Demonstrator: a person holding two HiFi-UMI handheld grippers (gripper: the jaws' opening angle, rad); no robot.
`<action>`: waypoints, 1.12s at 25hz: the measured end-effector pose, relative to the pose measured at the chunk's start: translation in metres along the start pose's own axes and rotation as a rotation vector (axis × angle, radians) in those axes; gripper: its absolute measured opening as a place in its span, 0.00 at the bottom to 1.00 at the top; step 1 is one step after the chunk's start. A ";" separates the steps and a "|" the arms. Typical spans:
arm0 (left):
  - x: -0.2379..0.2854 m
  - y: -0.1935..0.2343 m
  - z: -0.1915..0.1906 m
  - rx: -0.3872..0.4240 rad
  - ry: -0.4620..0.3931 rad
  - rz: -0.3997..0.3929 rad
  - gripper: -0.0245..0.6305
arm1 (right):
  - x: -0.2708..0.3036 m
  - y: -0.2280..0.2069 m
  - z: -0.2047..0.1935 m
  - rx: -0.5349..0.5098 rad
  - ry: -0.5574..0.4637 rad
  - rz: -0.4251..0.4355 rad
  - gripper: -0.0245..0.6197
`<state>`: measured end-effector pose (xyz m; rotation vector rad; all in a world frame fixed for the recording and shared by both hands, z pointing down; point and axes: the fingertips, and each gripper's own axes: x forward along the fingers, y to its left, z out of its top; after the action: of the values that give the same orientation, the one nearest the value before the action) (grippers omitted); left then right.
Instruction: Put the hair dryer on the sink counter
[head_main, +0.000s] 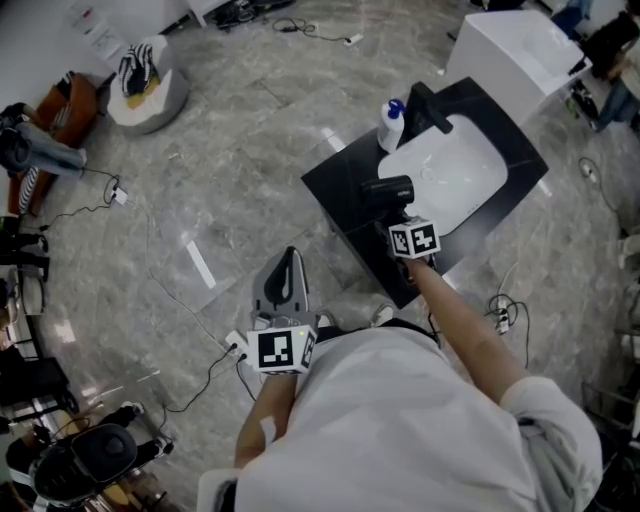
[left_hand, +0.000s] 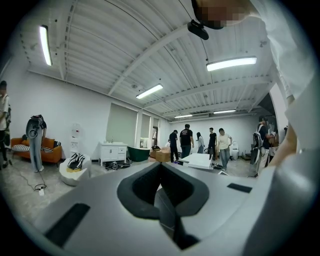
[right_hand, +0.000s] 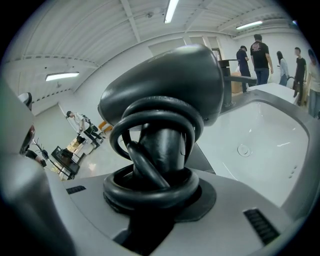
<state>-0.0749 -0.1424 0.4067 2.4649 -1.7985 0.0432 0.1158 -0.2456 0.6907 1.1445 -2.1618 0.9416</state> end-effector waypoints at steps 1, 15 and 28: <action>0.000 0.000 -0.001 0.002 0.002 0.001 0.04 | 0.001 -0.001 -0.001 0.000 0.007 -0.002 0.28; -0.002 0.007 -0.006 0.009 -0.001 0.017 0.04 | 0.012 -0.003 -0.007 0.017 0.077 -0.021 0.28; -0.003 0.009 -0.012 -0.013 0.011 0.027 0.04 | 0.023 -0.013 -0.026 -0.028 0.159 -0.071 0.28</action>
<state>-0.0844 -0.1413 0.4189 2.4261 -1.8221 0.0469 0.1185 -0.2425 0.7271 1.0876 -1.9892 0.9356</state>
